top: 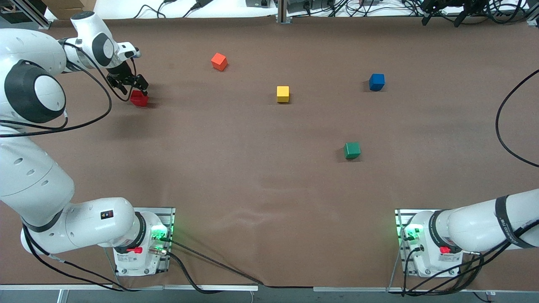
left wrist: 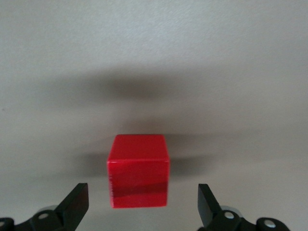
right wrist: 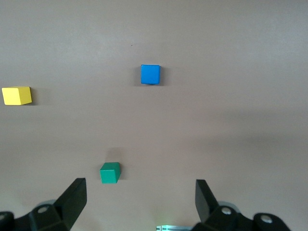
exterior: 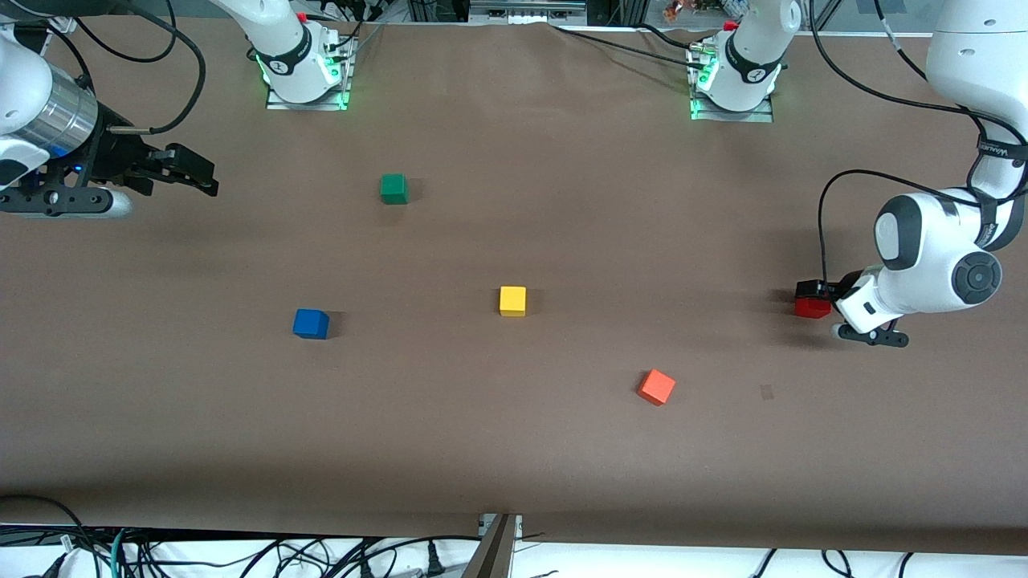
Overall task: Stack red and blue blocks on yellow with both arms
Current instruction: 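Lower the left gripper around the red cube and close it, then lift the red cube and carry it over the yellow cube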
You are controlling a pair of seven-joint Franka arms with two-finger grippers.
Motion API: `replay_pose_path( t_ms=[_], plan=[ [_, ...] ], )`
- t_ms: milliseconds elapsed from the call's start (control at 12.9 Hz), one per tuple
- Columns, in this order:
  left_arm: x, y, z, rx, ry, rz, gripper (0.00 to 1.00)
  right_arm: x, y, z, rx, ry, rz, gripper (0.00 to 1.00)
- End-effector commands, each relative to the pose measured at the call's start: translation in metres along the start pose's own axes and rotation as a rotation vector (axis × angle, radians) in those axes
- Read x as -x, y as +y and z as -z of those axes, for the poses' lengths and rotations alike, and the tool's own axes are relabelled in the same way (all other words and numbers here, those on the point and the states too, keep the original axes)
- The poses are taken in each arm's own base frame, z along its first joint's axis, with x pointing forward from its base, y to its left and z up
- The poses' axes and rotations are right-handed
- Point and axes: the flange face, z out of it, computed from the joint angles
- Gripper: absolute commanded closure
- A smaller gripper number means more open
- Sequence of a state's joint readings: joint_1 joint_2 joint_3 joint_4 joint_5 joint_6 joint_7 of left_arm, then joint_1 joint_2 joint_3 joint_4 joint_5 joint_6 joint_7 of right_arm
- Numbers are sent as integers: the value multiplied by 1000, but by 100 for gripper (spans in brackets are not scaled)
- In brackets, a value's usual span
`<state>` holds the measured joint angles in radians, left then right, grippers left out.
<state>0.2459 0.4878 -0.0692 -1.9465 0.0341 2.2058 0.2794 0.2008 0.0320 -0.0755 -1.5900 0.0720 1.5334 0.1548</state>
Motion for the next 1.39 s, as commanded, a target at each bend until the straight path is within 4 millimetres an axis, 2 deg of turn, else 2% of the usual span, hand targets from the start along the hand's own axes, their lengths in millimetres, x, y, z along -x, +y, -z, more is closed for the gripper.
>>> replay_pose_path(
  t_ms=[0, 309, 464, 773, 927, 1005, 1082, 1314],
  plan=[
    [12, -2, -2, -18, 12, -40, 0, -2, -1, 6, 6, 11, 4, 0],
    [16, 1, -12, -21, 24, -46, 0, -2, -1, 6, 6, 11, 4, 0],
    [16, 1, -12, -21, 24, -47, 23, -2, -1, 6, 6, 11, 4, 0],
    [16, 2, -12, -17, 18, -45, 77, -2, -1, 6, 6, 11, 4, 0],
    [11, 6, -4, -14, 25, -36, 84, -2, -1, 6, 6, 11, 4, 0],
    [1, 16, 10, -13, 40, -50, 87, -2, -1, 6, 6, 11, 4, 0],
    [-14, 40, 27, -6, 57, -81, 89, -2, -1, 6, 6, 11, 4, 0],
    [-44, 113, 90, 27, 70, 0, 89, -2, -1, 5, 8, 10, 4, 0]
  ],
)
